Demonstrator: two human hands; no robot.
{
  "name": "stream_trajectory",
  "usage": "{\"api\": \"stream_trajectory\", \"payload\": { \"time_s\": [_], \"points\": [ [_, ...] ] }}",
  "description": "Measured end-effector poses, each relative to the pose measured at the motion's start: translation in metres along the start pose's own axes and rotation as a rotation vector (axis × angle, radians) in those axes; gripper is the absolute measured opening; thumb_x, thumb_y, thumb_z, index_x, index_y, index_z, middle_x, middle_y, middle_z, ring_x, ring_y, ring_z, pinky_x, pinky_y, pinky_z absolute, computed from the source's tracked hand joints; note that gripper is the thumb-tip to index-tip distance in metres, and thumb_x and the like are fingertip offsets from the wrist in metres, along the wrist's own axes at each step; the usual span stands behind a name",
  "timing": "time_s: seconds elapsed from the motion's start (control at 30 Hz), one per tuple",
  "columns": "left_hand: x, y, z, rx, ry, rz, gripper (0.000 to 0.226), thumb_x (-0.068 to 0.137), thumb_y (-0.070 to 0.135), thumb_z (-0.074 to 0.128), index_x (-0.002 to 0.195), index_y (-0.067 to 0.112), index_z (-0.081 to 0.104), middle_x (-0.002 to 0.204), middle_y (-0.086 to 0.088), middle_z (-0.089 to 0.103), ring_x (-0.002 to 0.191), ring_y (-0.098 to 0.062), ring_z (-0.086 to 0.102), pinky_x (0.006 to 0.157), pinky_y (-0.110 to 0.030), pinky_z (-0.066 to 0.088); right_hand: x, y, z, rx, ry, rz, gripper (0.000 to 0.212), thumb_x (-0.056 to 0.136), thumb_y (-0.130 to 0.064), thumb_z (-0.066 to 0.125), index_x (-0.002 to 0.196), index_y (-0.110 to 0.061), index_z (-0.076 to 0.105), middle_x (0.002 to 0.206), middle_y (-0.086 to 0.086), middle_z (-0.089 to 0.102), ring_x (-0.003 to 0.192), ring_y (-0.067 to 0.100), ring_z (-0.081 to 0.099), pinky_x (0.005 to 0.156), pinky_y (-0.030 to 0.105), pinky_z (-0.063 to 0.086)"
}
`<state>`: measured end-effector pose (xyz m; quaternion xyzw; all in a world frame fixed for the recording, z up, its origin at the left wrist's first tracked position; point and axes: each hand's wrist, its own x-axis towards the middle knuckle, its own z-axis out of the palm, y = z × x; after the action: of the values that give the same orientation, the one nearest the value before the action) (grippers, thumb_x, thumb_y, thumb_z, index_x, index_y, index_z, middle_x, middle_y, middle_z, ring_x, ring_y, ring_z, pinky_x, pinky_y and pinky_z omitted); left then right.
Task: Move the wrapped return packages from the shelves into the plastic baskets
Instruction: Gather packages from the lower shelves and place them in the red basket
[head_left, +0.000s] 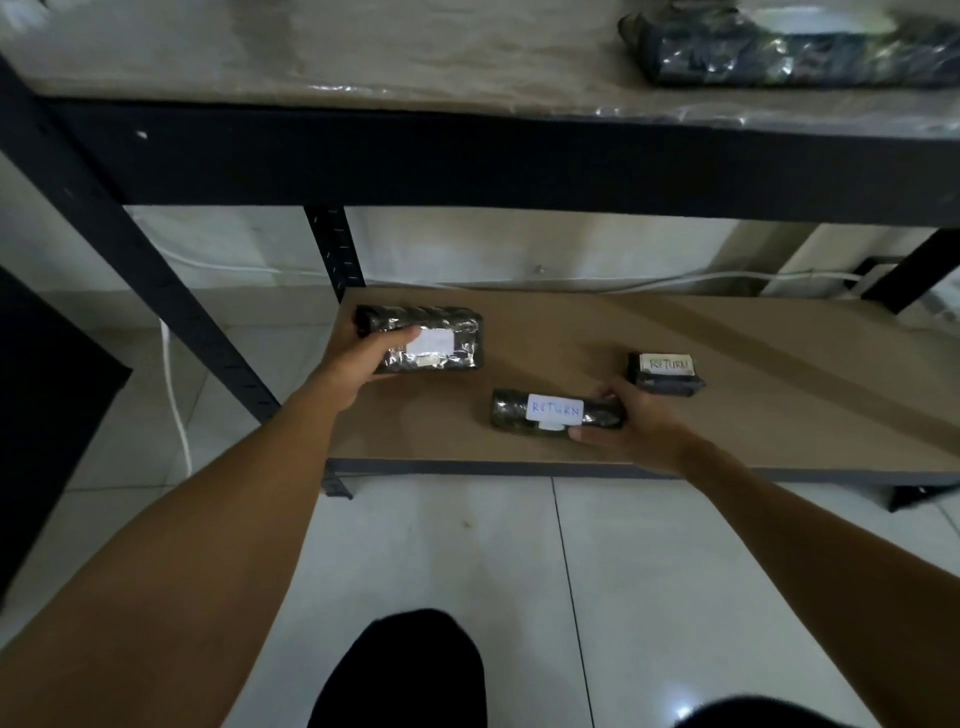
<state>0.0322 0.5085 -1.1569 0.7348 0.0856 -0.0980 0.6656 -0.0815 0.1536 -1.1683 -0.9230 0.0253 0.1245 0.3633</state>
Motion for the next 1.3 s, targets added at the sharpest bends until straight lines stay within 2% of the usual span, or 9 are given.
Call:
{"api": "stream_trajectory", "payload": {
  "time_s": [0.13, 0.27, 0.4, 0.5, 0.6, 0.7, 0.9, 1.07, 1.3],
  "points": [
    [-0.016, 0.013, -0.005, -0.122, -0.028, -0.066, 0.064, 0.074, 0.028, 0.090, 0.129, 0.017, 0.060, 0.125, -0.005, 0.070, 0.115, -0.027, 0.067, 0.077, -0.046, 0.063, -0.015, -0.019, -0.008, 0.304, -0.115, 0.101, 0.040, 0.086, -0.027, 0.082, 0.115, -0.017, 0.057, 0.083, -0.001, 0.074, 0.062, 0.013, 0.068, 0.054, 0.022, 0.054],
    [-0.025, 0.023, -0.009, -0.112, -0.053, -0.056, 0.060, 0.074, 0.030, 0.088, 0.125, 0.011, 0.066, 0.117, -0.006, 0.075, 0.113, -0.026, 0.070, 0.079, -0.038, 0.063, -0.023, -0.020, -0.012, 0.665, -0.182, 0.169, 0.039, 0.086, -0.015, 0.082, 0.121, -0.018, 0.065, 0.090, 0.001, 0.076, 0.075, 0.017, 0.059, 0.067, 0.027, 0.055],
    [-0.031, 0.034, -0.009, -0.126, -0.041, -0.036, 0.051, 0.077, 0.027, 0.086, 0.120, 0.007, 0.068, 0.114, -0.009, 0.076, 0.110, -0.025, 0.071, 0.078, -0.036, 0.063, -0.022, -0.023, -0.010, 0.804, -0.172, 0.238, 0.031, 0.085, -0.022, 0.081, 0.112, -0.013, 0.068, 0.080, 0.001, 0.073, 0.061, 0.010, 0.049, 0.050, 0.020, 0.040],
    [-0.033, 0.039, -0.005, -0.130, -0.013, -0.054, 0.060, 0.068, 0.033, 0.088, 0.118, 0.005, 0.069, 0.113, -0.010, 0.076, 0.108, -0.024, 0.072, 0.077, -0.035, 0.063, -0.025, -0.032, -0.010, 0.772, -0.072, 0.247, 0.047, 0.080, -0.044, 0.079, 0.112, -0.011, 0.071, 0.086, 0.006, 0.071, 0.054, 0.005, 0.050, 0.047, 0.018, 0.039],
    [-0.045, 0.043, -0.001, -0.108, -0.004, -0.107, 0.063, 0.065, 0.034, 0.090, 0.118, 0.006, 0.071, 0.112, -0.008, 0.076, 0.105, -0.022, 0.073, 0.075, -0.036, 0.063, -0.035, -0.047, -0.005, 0.752, 0.030, 0.286, 0.053, 0.074, -0.057, 0.077, 0.102, -0.012, 0.073, 0.081, 0.000, 0.069, 0.064, 0.008, 0.058, 0.053, 0.019, 0.044],
    [-0.072, 0.049, 0.007, -0.096, 0.017, -0.196, 0.052, 0.067, 0.032, 0.092, 0.110, 0.010, 0.073, 0.110, -0.007, 0.077, 0.104, -0.022, 0.073, 0.072, -0.036, 0.063, -0.066, -0.061, -0.004, 0.649, 0.082, 0.376, 0.043, 0.087, -0.059, 0.071, 0.089, -0.016, 0.070, 0.076, -0.001, 0.067, 0.058, 0.008, 0.053, 0.049, 0.020, 0.040],
    [-0.173, 0.087, 0.021, -0.013, 0.026, -0.356, 0.045, 0.071, 0.030, 0.092, 0.108, 0.011, 0.075, 0.111, -0.008, 0.076, 0.102, -0.023, 0.074, 0.070, -0.038, 0.064, -0.177, -0.110, -0.030, 0.566, 0.005, 0.441, 0.044, 0.094, -0.058, 0.063, 0.087, -0.015, 0.069, 0.069, -0.005, 0.068, 0.043, -0.002, 0.054, 0.046, 0.014, 0.039],
    [-0.272, 0.154, 0.032, 0.013, -0.077, -0.400, 0.049, 0.073, 0.031, 0.091, 0.115, 0.013, 0.072, 0.114, -0.005, 0.076, 0.106, -0.020, 0.072, 0.072, -0.039, 0.064, -0.288, -0.156, -0.082, 0.560, -0.031, 0.526, 0.045, 0.095, -0.059, 0.060, 0.091, -0.014, 0.068, 0.077, -0.001, 0.072, 0.048, -0.001, 0.056, 0.049, 0.014, 0.040],
    [-0.387, 0.276, 0.077, 0.129, -0.197, -0.436, 0.034, 0.072, 0.038, 0.090, 0.095, 0.019, 0.074, 0.094, 0.002, 0.080, 0.092, -0.016, 0.076, 0.085, -0.042, 0.062, -0.433, -0.214, -0.184, 0.623, 0.038, 0.629, 0.050, 0.090, -0.061, 0.066, 0.092, -0.012, 0.066, 0.067, -0.007, 0.067, 0.048, 0.004, 0.048, 0.050, 0.020, 0.038]
  ]
}}
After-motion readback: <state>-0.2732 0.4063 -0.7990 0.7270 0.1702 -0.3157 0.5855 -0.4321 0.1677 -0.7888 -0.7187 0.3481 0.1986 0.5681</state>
